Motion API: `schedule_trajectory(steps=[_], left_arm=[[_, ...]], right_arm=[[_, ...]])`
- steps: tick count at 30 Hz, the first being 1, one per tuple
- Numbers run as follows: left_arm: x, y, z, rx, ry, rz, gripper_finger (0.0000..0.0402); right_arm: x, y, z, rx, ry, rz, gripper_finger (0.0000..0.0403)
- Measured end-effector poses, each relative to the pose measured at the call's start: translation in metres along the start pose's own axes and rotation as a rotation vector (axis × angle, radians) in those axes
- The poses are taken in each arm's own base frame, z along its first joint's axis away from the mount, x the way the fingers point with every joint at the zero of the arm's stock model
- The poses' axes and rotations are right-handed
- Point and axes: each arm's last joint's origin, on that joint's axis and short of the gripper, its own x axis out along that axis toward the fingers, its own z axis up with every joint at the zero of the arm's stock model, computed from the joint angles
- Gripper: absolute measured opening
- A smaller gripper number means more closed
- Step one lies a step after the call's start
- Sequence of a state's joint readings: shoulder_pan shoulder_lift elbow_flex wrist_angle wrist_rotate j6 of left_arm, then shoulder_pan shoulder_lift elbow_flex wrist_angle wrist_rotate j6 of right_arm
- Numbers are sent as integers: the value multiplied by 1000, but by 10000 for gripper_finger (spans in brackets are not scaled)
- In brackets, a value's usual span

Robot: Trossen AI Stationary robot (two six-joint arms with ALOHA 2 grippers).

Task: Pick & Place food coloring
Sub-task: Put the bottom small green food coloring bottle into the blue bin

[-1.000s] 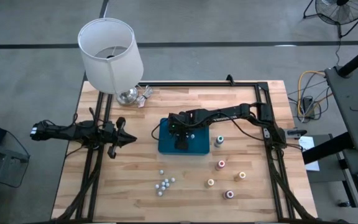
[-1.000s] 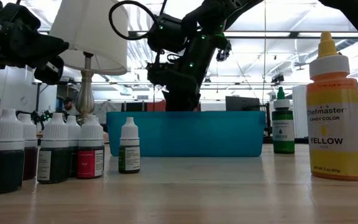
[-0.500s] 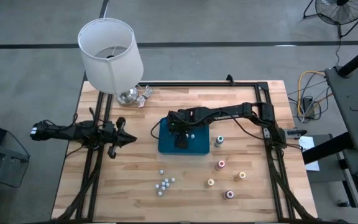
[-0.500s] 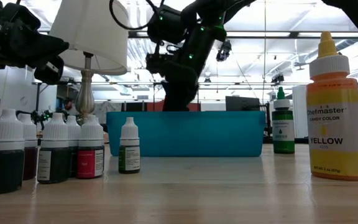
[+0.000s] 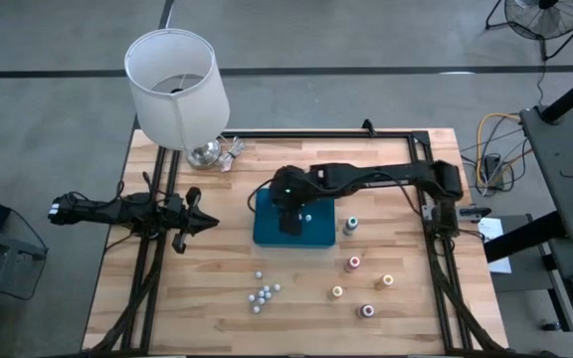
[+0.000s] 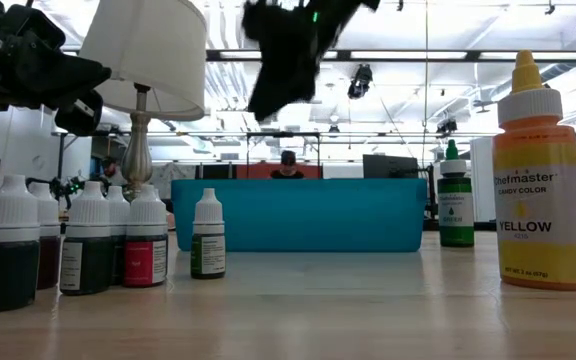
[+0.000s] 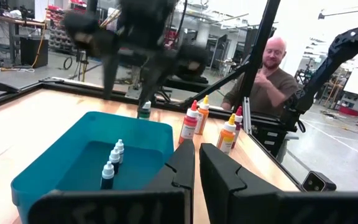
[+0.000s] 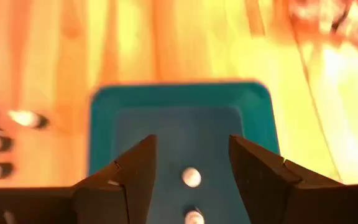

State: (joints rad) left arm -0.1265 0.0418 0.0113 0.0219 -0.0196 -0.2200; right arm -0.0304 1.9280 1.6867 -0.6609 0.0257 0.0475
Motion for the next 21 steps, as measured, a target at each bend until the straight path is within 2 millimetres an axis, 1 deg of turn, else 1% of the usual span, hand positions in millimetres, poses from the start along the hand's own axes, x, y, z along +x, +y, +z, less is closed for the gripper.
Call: schedule_trajectory(steps=[2,5,8,11,15,21], left_arm=[[0,0,0,0,0,0,0],[0,0,0,0,0,0,0],[0,0,0,0,0,0,0],[0,0,0,0,0,0,0],[0,0,0,0,0,0,0],[0,0,0,0,0,0,0]], right_arm=[[-15,9,5,-15,-49,16,192],[-31,24,9,-40,-109,44,192],[-42,40,12,-67,-146,72,192],[-46,58,11,-100,-159,104,192],[-45,80,8,-141,-167,142,192],[-45,90,5,-156,-153,159,192]])
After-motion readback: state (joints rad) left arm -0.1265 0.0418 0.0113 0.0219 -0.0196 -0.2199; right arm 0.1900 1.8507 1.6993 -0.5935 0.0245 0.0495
